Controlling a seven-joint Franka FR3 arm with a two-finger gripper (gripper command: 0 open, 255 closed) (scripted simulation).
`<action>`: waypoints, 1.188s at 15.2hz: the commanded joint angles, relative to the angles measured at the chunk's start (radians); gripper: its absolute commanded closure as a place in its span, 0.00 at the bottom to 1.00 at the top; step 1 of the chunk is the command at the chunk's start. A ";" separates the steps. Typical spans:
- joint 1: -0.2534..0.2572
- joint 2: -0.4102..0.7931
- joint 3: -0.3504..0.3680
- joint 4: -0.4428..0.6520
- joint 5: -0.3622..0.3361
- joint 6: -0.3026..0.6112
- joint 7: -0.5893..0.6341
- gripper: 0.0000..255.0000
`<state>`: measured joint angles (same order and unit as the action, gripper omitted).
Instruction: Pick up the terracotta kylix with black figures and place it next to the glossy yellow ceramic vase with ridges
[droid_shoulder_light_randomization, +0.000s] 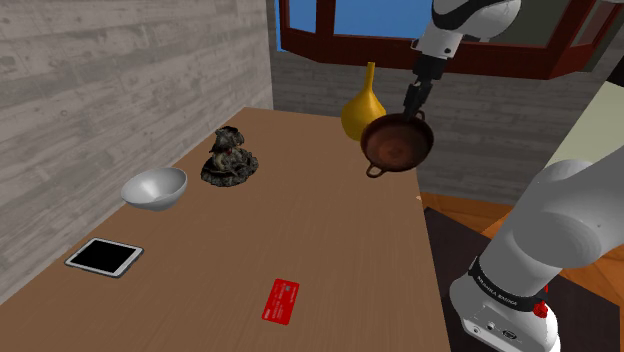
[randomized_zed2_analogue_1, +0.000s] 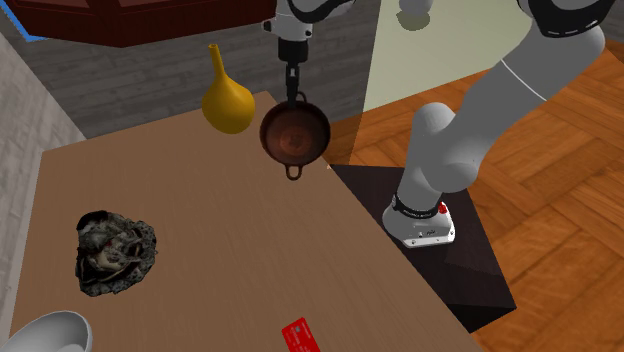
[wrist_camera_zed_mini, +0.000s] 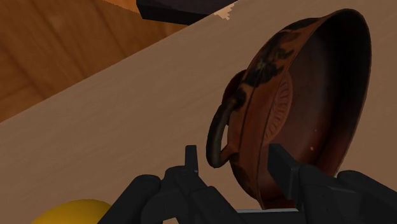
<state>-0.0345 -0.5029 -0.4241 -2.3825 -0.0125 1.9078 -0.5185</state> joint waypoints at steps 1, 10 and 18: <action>0.000 0.004 -0.004 -0.023 0.000 0.028 -0.004 1.00; 0.002 0.042 -0.027 -0.116 0.004 0.156 -0.030 1.00; 0.012 0.097 -0.053 -0.184 0.019 0.275 -0.062 1.00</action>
<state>-0.0249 -0.4174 -0.4716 -2.5583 0.0029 2.1662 -0.5734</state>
